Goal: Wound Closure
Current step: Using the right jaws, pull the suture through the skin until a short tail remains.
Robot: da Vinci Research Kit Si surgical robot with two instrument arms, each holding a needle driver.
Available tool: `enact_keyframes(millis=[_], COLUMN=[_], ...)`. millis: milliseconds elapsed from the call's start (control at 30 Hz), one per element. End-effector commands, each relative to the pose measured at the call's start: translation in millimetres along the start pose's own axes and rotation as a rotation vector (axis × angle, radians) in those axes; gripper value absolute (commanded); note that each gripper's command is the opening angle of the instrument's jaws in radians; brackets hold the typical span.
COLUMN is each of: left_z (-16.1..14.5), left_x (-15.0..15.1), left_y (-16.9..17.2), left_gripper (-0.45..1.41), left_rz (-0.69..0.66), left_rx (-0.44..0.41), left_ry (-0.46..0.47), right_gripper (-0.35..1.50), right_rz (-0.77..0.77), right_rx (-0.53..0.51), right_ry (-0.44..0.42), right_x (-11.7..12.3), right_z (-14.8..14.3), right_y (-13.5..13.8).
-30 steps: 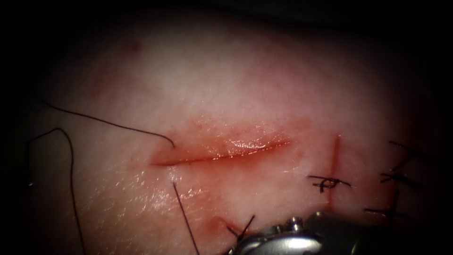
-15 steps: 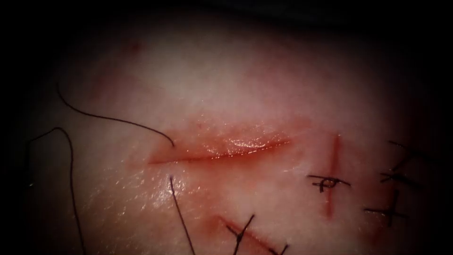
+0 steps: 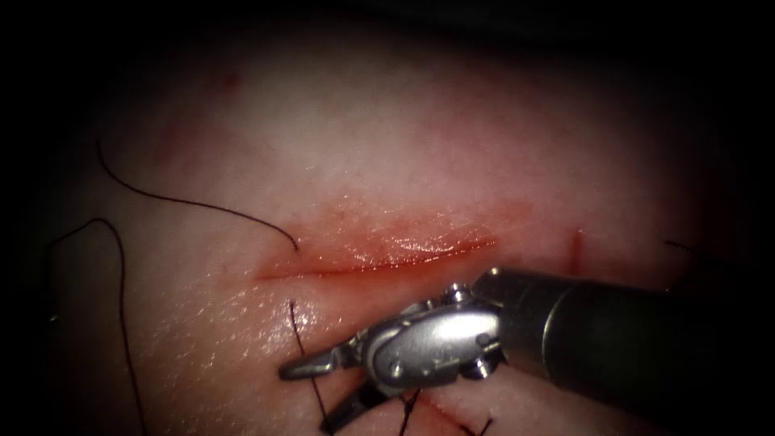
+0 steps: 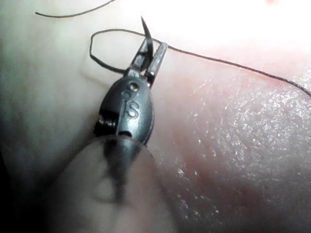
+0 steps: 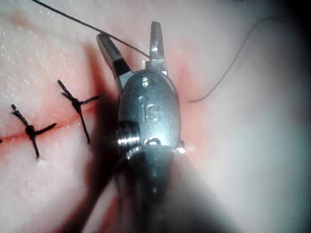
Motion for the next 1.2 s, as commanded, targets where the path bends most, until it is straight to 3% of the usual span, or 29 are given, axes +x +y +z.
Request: enact_keyframes(millis=[33, 133, 367, 533, 600, 667, 700, 933, 1200], left_z=[0.7, 0.6, 0.3, 0.2, 0.2, 0.2, 0.2, 0.3, 0.5], left_x=[-0.5, -0.5, -0.7, -0.8, -0.8, -0.8, -0.8, -0.8, -0.8], left_y=[-0.1, 0.0, 0.0, 0.0, 0.0, 0.0, 0.0, -0.1, -0.2], left_gripper=[-0.45, -0.45, -0.45, -0.45, -0.45, -0.45, -0.45, -0.45, -0.45], left_rz=[0.001, 0.001, -0.002, -0.001, -0.001, -0.001, -0.001, -0.001, -0.001], left_rx=[-0.002, -0.001, -0.003, -0.002, -0.002, -0.002, -0.002, -0.005, -0.006], left_ry=[0.001, 0.001, 0.0, 0.0, 0.0, 0.0, 0.0, -0.003, -0.002], right_gripper=[1.47, 1.45, 1.4, 1.3, 0.96, 0.02, -0.35, -0.35, -0.35], right_rz=[-0.002, -0.003, -0.013, 0.002, 0.019, 0.053, 0.054, 0.046, 0.025], right_rx=[-0.008, -0.025, -0.034, -0.033, -0.033, -0.034, -0.032, 0.018, 0.059], right_ry=[-0.006, -0.026, -0.041, -0.042, -0.042, -0.039, -0.05, -0.069, -0.04], right_x=[-2.3, -5.4, -7.5, -7.7, -7.7, -7.6, -7.4, -5.8, -1.0], right_z=[1.4, 2.7, 3.9, 4.1, 4.1, 3.8, 3.7, 2.8, 0.9], right_y=[1.6, 3.3, 4.0, 3.8, 3.7, 3.4, 3.3, 1.9, -2.7])
